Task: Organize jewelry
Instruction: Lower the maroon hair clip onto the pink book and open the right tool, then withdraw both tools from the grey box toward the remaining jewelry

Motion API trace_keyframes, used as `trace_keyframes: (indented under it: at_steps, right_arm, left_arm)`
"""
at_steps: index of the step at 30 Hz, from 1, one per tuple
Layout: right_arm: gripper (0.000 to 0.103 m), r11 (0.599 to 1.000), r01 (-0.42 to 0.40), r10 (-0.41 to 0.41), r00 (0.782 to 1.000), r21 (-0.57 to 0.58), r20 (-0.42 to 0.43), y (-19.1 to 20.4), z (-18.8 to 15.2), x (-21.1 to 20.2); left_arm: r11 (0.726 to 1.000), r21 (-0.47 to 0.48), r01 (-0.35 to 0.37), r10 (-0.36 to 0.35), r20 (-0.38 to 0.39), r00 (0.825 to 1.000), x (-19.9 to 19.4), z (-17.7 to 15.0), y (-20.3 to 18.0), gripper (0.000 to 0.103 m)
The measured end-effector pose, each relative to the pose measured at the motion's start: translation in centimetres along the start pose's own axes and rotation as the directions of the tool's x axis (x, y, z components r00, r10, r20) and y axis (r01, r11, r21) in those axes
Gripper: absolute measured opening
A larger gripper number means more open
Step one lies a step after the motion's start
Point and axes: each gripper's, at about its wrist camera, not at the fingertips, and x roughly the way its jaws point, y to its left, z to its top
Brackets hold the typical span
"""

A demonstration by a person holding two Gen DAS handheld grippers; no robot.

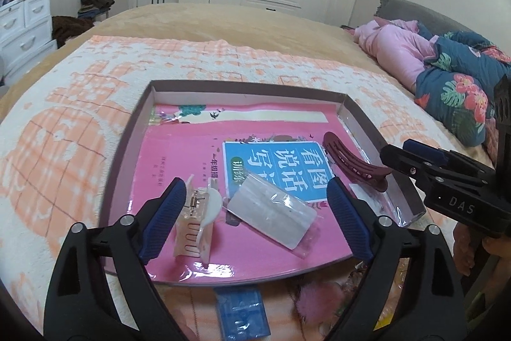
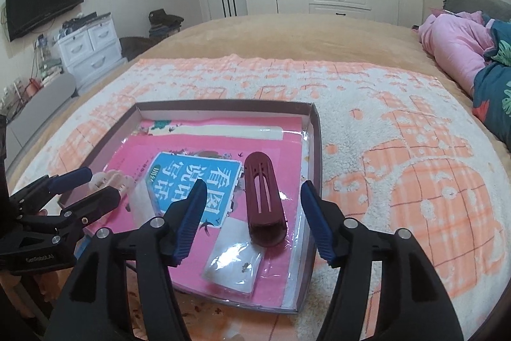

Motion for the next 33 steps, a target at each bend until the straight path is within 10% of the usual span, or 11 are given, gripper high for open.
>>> trace_keyframes:
  at_steps: [9,33]
  right_arm:
    - [0.083,1.0,-0.006,0.004,0.996,0.021,0.091,0.2,-0.1,-2.6]
    - [0.092,0.999,-0.031,0.033,0.974,-0.013,0.224,2.3,-1.7,-9.5]
  left_arm:
    - [0.999,-0.034,0.0,0.001,0.04,0.999,-2.1,-0.3,0.6,0.091]
    - [0.999,-0.04,0.001,0.005,0.14,0.99,-8.0,-2.2,0.3,0.092]
